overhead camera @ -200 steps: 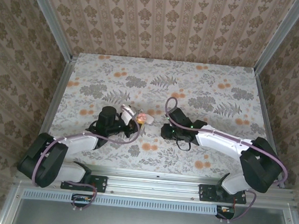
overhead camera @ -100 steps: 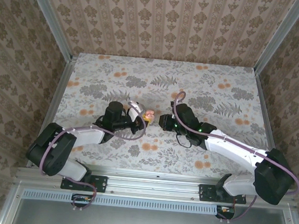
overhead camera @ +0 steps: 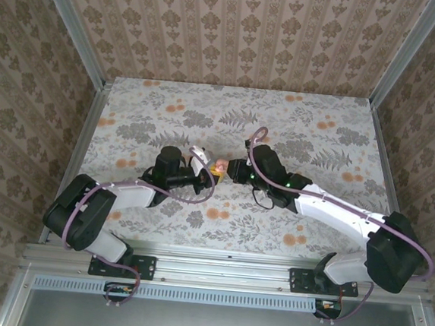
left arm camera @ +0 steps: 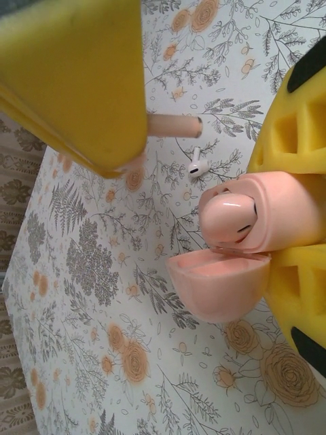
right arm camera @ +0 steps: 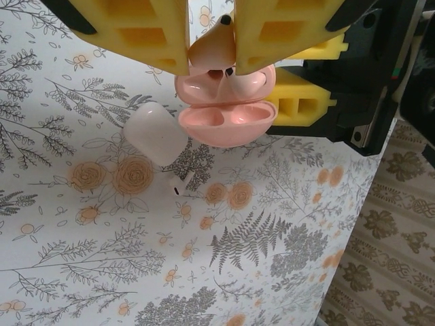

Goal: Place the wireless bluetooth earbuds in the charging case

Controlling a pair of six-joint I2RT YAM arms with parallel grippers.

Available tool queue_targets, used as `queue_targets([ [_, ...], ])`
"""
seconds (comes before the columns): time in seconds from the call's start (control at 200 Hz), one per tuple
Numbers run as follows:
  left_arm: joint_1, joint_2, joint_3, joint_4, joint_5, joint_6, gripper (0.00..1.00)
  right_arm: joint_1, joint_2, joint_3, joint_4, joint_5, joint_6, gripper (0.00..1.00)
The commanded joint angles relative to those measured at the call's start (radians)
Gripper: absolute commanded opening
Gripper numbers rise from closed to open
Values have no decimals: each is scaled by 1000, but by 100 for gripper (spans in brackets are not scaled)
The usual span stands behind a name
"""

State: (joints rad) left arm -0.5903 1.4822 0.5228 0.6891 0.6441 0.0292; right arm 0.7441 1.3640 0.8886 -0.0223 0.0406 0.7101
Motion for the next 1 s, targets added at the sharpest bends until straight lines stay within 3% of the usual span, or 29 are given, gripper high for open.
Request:
queue_targets([
  [0.0, -3, -1, 31, 27, 29, 3, 10, -5, 21, 44, 34, 23, -16, 21],
  [0.995, 28, -44, 39, 34, 12, -30, 11, -5, 123, 100, 43, 55, -40, 21],
])
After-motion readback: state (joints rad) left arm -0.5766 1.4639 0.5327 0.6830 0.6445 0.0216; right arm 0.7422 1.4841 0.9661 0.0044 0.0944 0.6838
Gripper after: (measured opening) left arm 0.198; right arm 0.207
